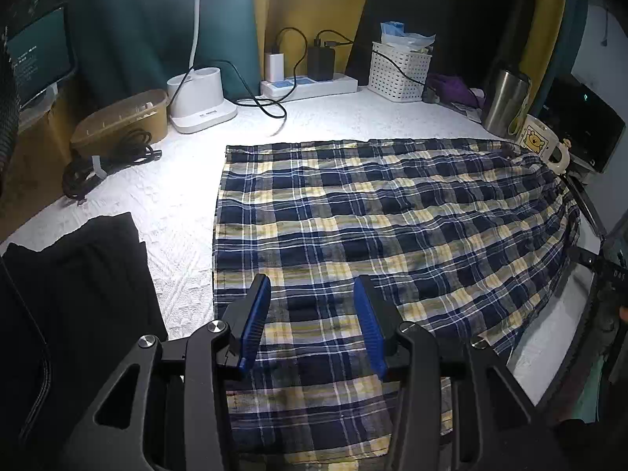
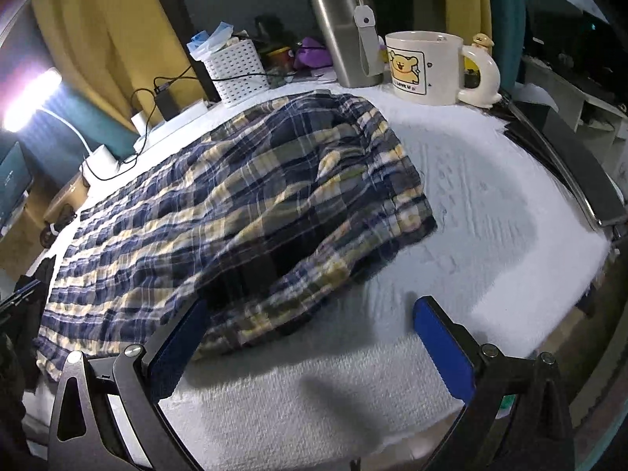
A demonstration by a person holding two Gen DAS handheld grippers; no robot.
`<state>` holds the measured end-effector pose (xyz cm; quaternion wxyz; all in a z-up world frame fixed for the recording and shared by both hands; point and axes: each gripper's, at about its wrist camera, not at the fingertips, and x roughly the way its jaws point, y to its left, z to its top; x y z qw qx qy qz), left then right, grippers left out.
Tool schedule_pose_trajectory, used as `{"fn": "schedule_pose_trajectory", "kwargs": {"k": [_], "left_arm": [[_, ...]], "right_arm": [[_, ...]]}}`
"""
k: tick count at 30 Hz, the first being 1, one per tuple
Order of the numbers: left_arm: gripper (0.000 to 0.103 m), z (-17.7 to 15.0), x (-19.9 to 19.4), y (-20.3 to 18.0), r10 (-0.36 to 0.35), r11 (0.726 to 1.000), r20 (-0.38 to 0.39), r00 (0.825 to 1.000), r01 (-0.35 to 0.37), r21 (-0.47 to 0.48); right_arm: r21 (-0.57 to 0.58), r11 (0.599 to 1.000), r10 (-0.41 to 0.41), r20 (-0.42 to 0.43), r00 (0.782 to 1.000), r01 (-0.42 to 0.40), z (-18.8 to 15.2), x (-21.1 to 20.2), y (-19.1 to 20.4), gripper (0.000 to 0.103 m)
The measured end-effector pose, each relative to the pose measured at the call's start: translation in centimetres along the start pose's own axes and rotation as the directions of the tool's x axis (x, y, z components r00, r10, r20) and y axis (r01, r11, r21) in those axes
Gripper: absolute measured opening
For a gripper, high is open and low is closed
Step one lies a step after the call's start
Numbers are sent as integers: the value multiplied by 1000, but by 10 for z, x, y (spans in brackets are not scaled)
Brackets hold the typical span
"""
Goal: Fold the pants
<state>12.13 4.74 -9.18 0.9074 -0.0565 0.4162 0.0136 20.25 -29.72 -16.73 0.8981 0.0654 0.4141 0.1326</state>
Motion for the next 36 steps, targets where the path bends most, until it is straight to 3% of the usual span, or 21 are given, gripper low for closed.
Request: {"fn": "schedule_pose_trajectory", "kwargs": {"k": [6, 11, 19, 36], "left_arm": [[44, 4, 5, -3, 30, 999, -13, 999, -30, 11], [44, 11, 13, -2, 45, 999, -24, 999, -45, 10], [44, 10, 42, 2, 85, 996, -103, 991, -84, 17], [44, 16, 58, 13, 48, 999, -102, 994, -48, -1]], "right_arm": [[36, 997, 66, 10, 998, -67, 13, 7, -8, 103], [26, 997, 72, 11, 997, -73, 24, 17, -6, 103], [66, 992, 104, 28, 994, -105, 43, 30, -9, 103], [79, 981, 175, 9, 985, -175, 72, 61, 12, 103]]}}
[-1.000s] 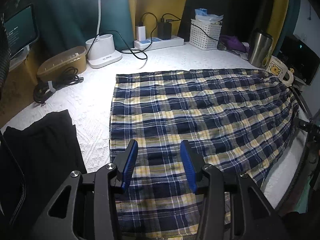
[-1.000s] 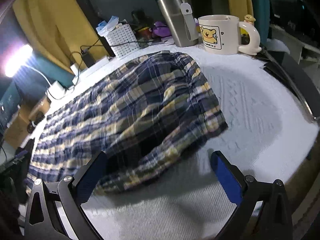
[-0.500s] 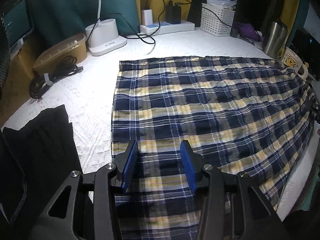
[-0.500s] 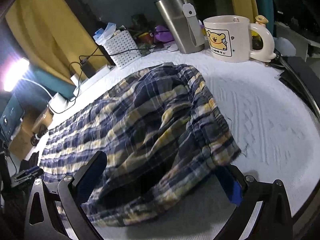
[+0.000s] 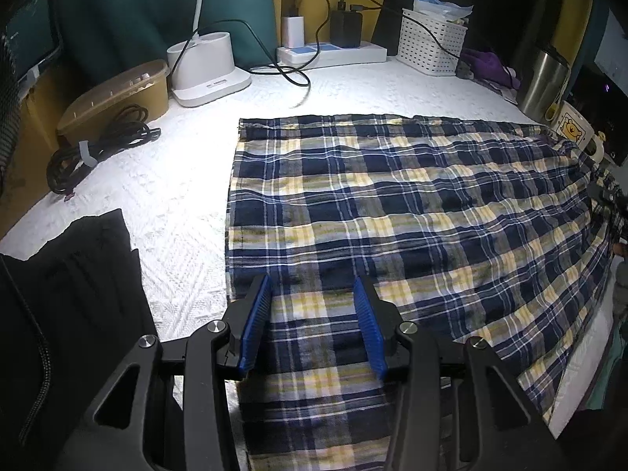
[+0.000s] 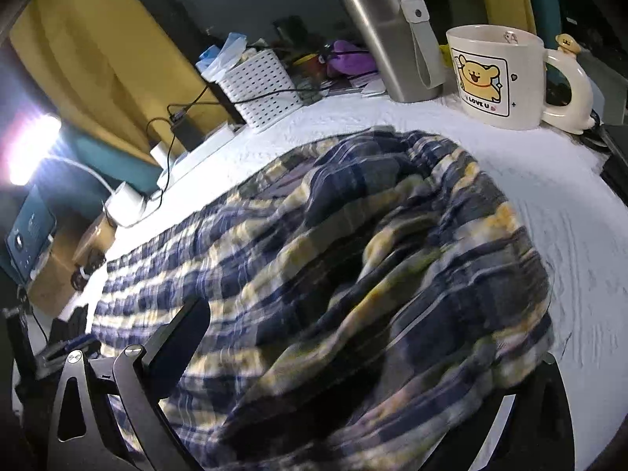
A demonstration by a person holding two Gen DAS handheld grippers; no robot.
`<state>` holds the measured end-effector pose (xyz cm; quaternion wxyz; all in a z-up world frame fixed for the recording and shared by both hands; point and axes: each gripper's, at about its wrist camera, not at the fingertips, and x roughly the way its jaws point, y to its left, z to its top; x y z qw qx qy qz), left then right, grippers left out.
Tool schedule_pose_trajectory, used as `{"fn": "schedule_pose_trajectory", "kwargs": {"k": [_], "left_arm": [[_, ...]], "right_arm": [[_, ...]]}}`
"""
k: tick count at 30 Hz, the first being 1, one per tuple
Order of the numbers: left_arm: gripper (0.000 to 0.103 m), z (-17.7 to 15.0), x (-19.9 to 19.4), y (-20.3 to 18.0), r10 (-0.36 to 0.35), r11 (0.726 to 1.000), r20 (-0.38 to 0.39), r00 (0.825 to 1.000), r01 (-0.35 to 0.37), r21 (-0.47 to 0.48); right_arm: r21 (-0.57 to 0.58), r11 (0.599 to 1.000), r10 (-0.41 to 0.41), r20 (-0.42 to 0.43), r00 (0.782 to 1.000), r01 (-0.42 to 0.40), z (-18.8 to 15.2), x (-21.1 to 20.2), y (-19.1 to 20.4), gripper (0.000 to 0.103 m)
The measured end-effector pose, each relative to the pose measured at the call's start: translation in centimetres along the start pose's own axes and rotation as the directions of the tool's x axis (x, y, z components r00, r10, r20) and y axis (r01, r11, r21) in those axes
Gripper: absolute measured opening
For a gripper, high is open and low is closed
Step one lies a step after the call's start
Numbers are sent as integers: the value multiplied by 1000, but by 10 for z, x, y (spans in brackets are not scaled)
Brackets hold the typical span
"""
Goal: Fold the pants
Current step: 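Grasp the pants leg with the right gripper and lift it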
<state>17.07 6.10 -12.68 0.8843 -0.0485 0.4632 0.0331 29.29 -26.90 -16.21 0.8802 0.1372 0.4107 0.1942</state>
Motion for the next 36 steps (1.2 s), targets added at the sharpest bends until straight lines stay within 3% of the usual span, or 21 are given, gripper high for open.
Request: {"fn": "schedule_pose_trajectory", "kwargs": {"k": [7, 9, 11, 12, 16, 20, 26, 36], "left_arm": [[44, 0, 2, 4, -8, 1000, 2, 1000, 8, -1], [44, 0, 3, 4, -7, 1000, 4, 1000, 7, 0], [44, 1, 3, 2, -2, 1000, 5, 1000, 2, 3], [44, 1, 4, 2, 0, 1000, 5, 1000, 0, 3], [44, 3, 4, -1, 12, 1000, 2, 1000, -12, 1], [44, 4, 1, -4, 21, 1000, 5, 1000, -21, 10], [44, 5, -14, -9, 26, 999, 33, 999, -27, 25], [44, 9, -29, -25, -42, 997, 82, 996, 37, 62]], "right_arm": [[62, 998, 18, 16, 1000, -19, 15, 3, -16, 100], [89, 995, 40, 20, 999, -42, 17, 1, -21, 90], [90, 995, 45, 20, 999, -47, 18, 1, -22, 68], [84, 995, 47, 2, 999, -47, 17, 7, -22, 64], [102, 993, 66, 7, 998, -67, 16, 14, -26, 31], [89, 992, 84, 34, 996, -87, 16, 9, -26, 16], [63, 996, 55, 75, 996, -60, 16, -4, -31, 9], [57, 993, -110, 153, 982, 103, 28, -53, -62, 9]]}}
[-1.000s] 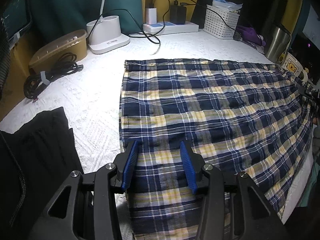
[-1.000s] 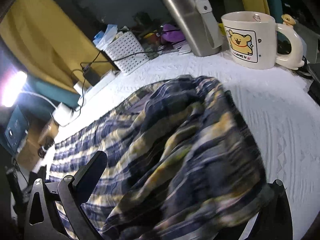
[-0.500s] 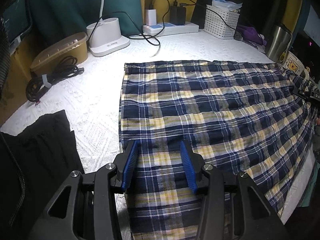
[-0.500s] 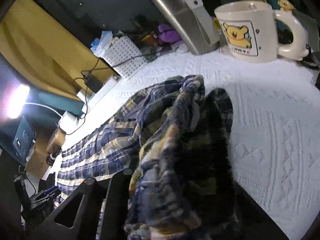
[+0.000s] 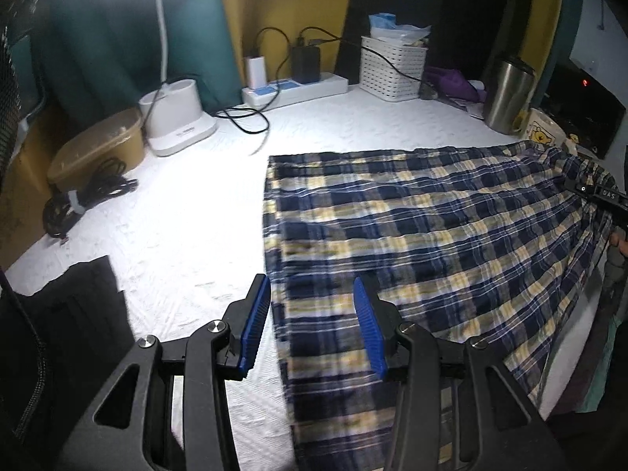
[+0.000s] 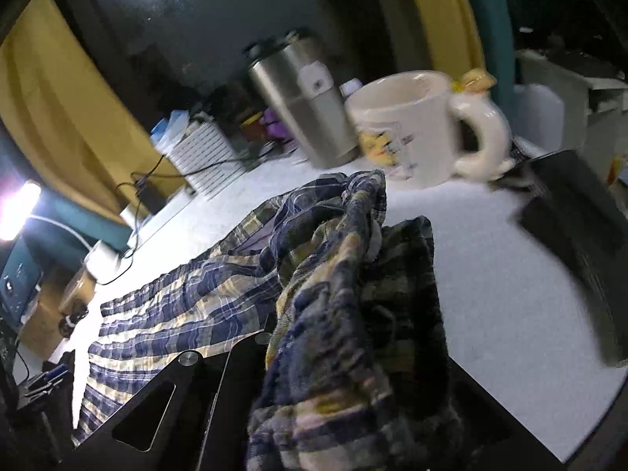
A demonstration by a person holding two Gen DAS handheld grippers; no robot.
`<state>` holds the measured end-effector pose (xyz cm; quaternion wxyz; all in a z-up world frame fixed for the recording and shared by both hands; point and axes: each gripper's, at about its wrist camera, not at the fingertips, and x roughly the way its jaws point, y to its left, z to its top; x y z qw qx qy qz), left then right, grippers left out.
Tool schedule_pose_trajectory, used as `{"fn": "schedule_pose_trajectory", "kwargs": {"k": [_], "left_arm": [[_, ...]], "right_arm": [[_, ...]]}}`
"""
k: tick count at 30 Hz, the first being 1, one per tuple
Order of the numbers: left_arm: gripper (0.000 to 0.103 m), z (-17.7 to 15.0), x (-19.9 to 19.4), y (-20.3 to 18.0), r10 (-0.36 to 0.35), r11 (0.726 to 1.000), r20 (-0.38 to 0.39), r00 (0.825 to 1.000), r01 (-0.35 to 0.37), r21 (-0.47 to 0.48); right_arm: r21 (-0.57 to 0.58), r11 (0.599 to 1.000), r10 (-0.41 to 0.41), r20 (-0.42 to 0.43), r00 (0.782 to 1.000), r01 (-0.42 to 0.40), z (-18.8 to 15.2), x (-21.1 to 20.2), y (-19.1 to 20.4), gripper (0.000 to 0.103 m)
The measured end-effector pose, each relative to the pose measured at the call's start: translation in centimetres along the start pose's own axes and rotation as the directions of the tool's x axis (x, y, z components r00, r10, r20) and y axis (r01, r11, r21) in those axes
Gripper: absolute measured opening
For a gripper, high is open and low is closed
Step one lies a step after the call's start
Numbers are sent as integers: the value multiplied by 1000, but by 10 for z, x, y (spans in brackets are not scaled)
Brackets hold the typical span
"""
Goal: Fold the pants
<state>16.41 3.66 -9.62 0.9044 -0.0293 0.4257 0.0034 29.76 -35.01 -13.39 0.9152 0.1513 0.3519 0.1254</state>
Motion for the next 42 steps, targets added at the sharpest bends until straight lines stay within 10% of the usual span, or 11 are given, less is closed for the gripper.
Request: {"fn": "schedule_pose_trajectory", "kwargs": {"k": [12, 15, 19, 37, 42], "left_arm": [[43, 10, 41, 46, -89, 996, -16, 996, 89, -28], [12, 12, 48, 51, -96, 995, -29, 995, 96, -2], [1, 10, 53, 54, -78, 997, -51, 996, 78, 9], [7, 11, 42, 62, -14, 1000, -44, 999, 14, -7], [35, 13, 25, 65, -24, 1000, 4, 1000, 24, -16]], "right_arm": [[-39, 998, -50, 1, 999, 50, -1, 0, 8, 9], [-31, 998, -56, -4, 998, 56, -3, 3, 8, 9], [-32, 998, -56, -9, 998, 56, -3, 6, 10, 9], [-96, 994, -57, 12, 998, 58, -1, -12, 35, 10], [-130, 990, -45, 41, 998, 50, 1, -26, 54, 10]]}}
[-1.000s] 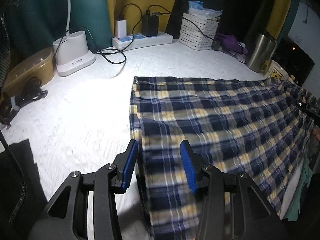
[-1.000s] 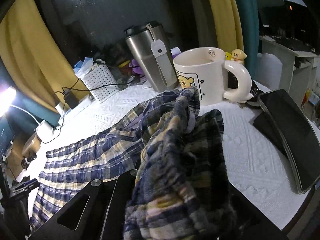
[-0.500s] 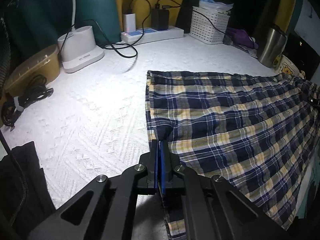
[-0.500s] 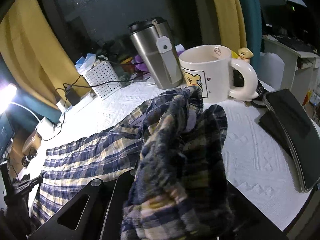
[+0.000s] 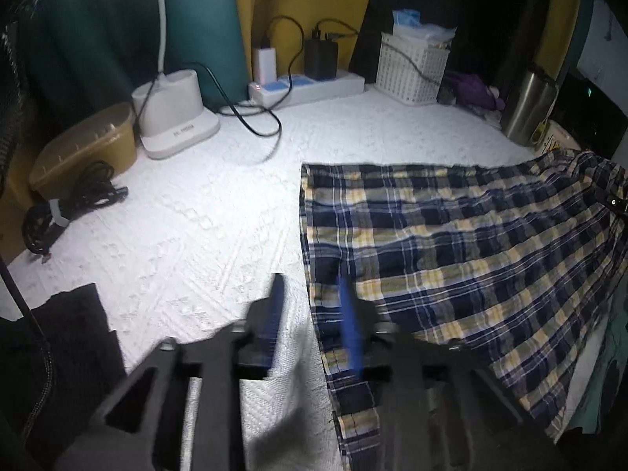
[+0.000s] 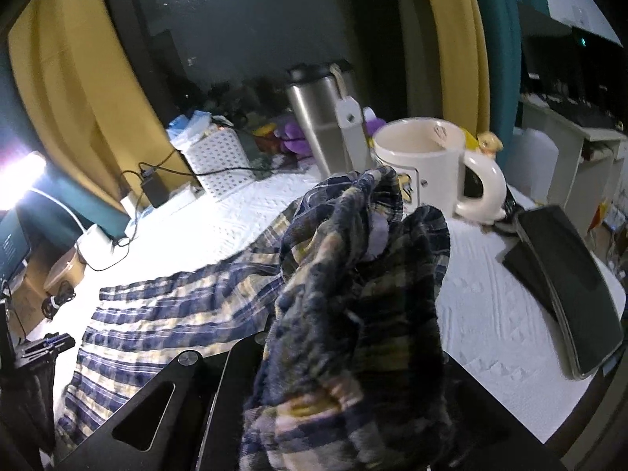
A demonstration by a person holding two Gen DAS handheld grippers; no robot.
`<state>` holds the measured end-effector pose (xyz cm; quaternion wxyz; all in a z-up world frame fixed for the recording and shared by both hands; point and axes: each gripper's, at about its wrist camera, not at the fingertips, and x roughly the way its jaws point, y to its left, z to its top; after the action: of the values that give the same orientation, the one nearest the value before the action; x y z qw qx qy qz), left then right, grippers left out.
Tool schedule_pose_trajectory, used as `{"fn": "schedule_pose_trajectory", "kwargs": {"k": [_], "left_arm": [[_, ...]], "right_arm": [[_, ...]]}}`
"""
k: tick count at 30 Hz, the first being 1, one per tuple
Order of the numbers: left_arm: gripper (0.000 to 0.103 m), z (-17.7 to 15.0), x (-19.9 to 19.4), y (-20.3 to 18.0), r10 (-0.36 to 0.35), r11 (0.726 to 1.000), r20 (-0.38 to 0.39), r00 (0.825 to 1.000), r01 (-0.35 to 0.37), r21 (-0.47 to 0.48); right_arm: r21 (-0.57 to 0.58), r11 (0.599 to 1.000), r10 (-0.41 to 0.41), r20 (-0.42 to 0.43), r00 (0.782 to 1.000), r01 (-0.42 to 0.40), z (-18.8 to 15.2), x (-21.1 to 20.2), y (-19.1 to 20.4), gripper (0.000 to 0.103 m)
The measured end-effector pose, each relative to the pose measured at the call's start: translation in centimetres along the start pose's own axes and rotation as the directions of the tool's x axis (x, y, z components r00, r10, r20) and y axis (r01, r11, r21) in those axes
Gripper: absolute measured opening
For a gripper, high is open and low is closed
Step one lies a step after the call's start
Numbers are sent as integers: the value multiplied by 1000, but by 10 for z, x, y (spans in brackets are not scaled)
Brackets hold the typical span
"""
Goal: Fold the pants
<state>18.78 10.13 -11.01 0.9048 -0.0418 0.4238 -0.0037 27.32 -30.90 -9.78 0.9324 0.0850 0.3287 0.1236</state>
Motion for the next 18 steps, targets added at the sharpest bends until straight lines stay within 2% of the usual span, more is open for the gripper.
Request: {"fn": "schedule_pose_trajectory", "kwargs": {"k": [6, 18], "left_arm": [[36, 1, -17, 3, -20, 1000, 43, 999, 19, 9], [36, -13, -39, 32, -63, 998, 79, 995, 65, -11]], "right_arm": [[-43, 999, 10, 13, 1000, -10, 6, -13, 27, 10], [-147, 989, 33, 11, 999, -32, 11, -21, 93, 10]]}}
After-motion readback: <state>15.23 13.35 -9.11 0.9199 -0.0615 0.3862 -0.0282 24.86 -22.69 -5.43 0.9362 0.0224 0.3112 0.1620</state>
